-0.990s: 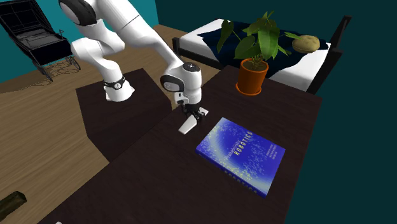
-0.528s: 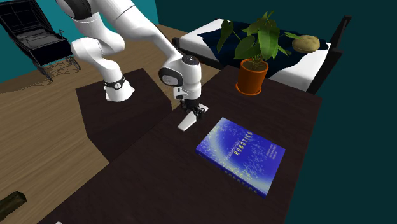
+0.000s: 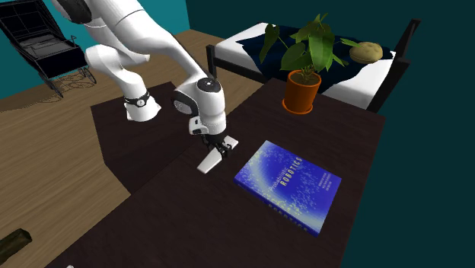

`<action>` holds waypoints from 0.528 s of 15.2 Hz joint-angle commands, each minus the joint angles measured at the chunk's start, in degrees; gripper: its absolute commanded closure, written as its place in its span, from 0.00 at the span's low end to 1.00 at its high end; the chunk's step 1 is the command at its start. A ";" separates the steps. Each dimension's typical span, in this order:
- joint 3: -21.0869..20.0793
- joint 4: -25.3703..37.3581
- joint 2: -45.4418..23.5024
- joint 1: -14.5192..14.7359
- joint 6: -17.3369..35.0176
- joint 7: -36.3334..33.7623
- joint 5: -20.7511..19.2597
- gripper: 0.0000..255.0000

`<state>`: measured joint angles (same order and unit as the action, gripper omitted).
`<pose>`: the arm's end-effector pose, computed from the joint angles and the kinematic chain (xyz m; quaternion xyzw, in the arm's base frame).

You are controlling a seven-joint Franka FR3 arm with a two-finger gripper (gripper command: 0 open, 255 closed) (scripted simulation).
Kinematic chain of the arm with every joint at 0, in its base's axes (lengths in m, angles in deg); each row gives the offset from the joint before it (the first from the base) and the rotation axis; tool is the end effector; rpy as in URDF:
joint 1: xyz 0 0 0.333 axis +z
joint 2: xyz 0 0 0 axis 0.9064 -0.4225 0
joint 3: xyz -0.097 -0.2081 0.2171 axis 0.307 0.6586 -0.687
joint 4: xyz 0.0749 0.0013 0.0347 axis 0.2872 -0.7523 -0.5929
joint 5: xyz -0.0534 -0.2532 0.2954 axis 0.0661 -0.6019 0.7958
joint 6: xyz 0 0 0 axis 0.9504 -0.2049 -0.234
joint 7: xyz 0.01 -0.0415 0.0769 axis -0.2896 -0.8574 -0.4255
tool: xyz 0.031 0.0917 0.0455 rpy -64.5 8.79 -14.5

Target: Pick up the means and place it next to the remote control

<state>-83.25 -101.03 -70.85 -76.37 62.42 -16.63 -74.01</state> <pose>0.5378 0.1701 0.2205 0.8129 -0.5823 -0.0055 0.0011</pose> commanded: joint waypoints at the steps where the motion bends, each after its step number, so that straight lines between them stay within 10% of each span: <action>1: 0.58 0.16 -0.14 -2.25 0.10 3.05 0.18 1.00; 8: 2.65 4.35 -2.36 -8.74 -1.67 12.54 0.60 1.00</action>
<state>-80.87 -96.93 -73.06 -84.05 60.81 -5.58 -73.51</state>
